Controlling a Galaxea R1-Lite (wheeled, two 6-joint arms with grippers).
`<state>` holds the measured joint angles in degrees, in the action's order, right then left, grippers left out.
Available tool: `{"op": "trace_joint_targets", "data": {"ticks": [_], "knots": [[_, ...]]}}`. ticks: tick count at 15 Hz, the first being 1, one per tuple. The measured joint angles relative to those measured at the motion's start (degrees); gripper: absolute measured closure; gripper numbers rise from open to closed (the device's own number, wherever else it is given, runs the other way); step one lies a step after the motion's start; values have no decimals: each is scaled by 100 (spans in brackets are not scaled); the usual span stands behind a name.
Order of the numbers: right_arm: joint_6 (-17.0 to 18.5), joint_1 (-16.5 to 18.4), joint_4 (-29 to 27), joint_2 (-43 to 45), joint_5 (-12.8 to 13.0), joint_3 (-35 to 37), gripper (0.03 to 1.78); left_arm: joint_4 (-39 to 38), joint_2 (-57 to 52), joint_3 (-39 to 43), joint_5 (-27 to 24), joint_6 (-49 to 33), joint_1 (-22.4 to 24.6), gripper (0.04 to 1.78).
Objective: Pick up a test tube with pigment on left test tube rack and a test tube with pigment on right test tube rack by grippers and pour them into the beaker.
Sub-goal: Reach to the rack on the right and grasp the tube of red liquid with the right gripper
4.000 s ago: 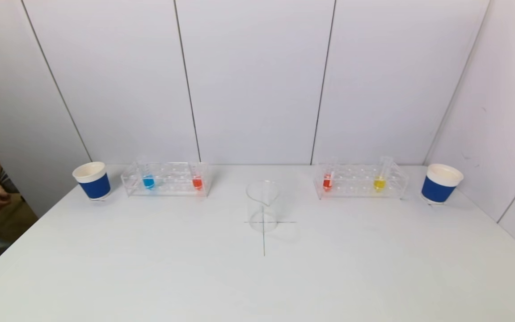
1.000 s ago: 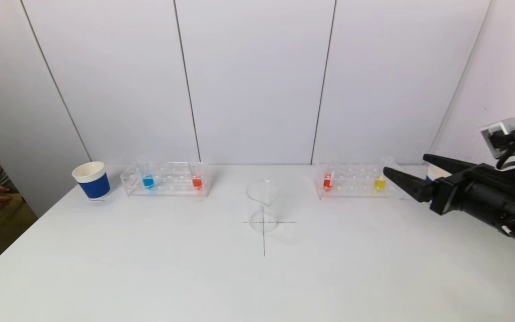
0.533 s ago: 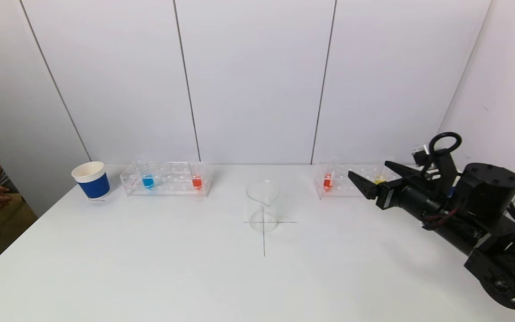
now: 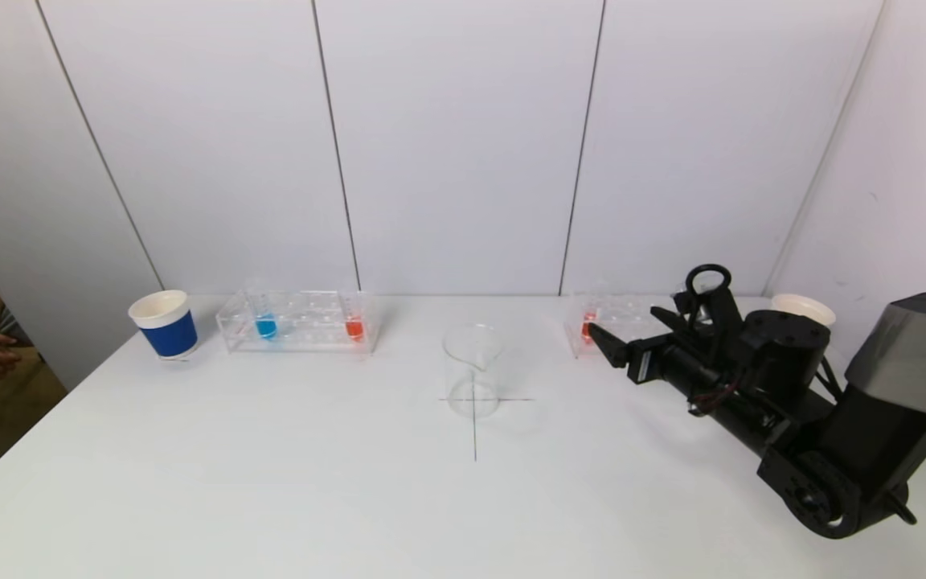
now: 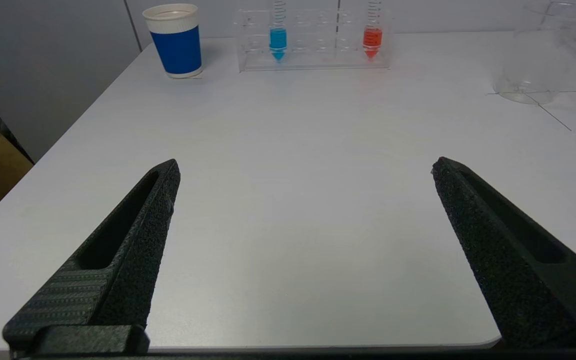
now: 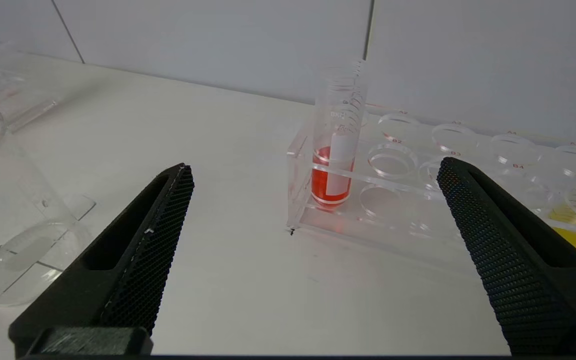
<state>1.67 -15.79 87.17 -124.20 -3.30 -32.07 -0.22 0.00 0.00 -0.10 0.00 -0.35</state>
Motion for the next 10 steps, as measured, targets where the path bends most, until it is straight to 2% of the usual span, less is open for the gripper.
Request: {"op": "trace_joint_targets", "data": {"ticks": [4, 10], "knots": [[-2, -57, 0, -267, 144, -262, 4, 0, 0, 0, 2, 0, 2, 6], [23, -140, -2, -758, 619, -1095, 4, 0, 0, 0, 0, 0, 2, 6]]}}
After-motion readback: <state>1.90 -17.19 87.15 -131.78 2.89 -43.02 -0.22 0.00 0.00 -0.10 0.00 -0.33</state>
